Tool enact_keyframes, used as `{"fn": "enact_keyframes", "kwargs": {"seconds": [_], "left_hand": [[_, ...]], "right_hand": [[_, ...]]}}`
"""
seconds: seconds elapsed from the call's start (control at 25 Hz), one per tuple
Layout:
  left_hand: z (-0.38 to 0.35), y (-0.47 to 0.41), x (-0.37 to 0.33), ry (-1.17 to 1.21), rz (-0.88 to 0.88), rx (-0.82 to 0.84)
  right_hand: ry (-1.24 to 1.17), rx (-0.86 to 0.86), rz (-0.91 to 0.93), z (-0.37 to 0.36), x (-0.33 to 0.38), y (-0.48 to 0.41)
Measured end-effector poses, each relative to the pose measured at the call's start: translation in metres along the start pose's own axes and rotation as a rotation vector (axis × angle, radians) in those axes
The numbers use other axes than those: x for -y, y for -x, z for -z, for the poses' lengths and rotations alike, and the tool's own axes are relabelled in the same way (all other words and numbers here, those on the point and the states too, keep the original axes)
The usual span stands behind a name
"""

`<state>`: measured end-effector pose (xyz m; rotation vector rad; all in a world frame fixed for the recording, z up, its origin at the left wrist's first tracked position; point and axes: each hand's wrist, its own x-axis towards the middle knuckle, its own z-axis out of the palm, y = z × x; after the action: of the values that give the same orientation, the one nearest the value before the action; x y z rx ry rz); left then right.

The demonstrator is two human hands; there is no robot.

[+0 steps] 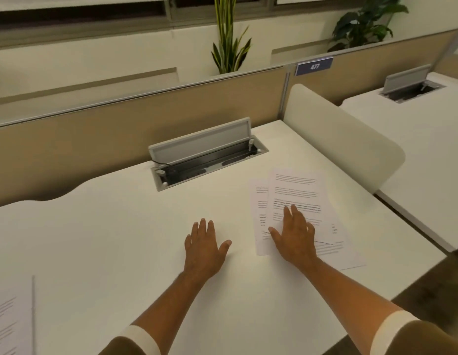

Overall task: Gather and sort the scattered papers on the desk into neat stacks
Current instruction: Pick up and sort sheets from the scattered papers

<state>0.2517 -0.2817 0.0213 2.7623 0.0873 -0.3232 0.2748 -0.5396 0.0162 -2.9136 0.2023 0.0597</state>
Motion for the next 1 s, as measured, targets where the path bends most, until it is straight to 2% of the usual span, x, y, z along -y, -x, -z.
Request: {"fn": "enact_keyframes", "kwargs": {"seconds": [0.2, 0.32, 0.52, 0.64, 0.76, 0.84, 0.92, 1.0], "left_hand": [[-0.019, -0.028, -0.060, -0.016, -0.155, 0.096], [-0.034, -0.035, -0.086, -0.083, -0.271, 0.172], [-0.052, -0.034, -0.104, -0.194, -0.301, 0.242], [-0.050, -0.029, -0.100, -0.162, -0.275, 0.239], [-0.042, -0.014, -0.090, 0.056, -0.248, 0.200], [-0.039, -0.003, -0.084, 0.347, -0.161, 0.042], [-0.034, -0.002, -0.083, 0.695, 0.110, -0.101], [-0.024, -0.008, -0.086, 1.010, 0.404, -0.098]], "right_hand": [[-0.082, -0.049, -0.294, 0.028, -0.078, -0.035], [-0.047, -0.018, -0.461, 0.031, -0.104, -0.046], [0.022, 0.021, -0.430, 0.023, -0.096, -0.050], [-0.004, 0.042, -0.395, 0.020, -0.076, -0.050], [0.037, 0.043, -0.312, 0.012, -0.057, -0.041], [0.072, 0.032, -0.241, 0.005, -0.045, -0.032], [0.088, 0.029, -0.189, 0.000, -0.035, -0.024], [0.094, 0.046, -0.160, -0.002, -0.029, -0.022]]}}
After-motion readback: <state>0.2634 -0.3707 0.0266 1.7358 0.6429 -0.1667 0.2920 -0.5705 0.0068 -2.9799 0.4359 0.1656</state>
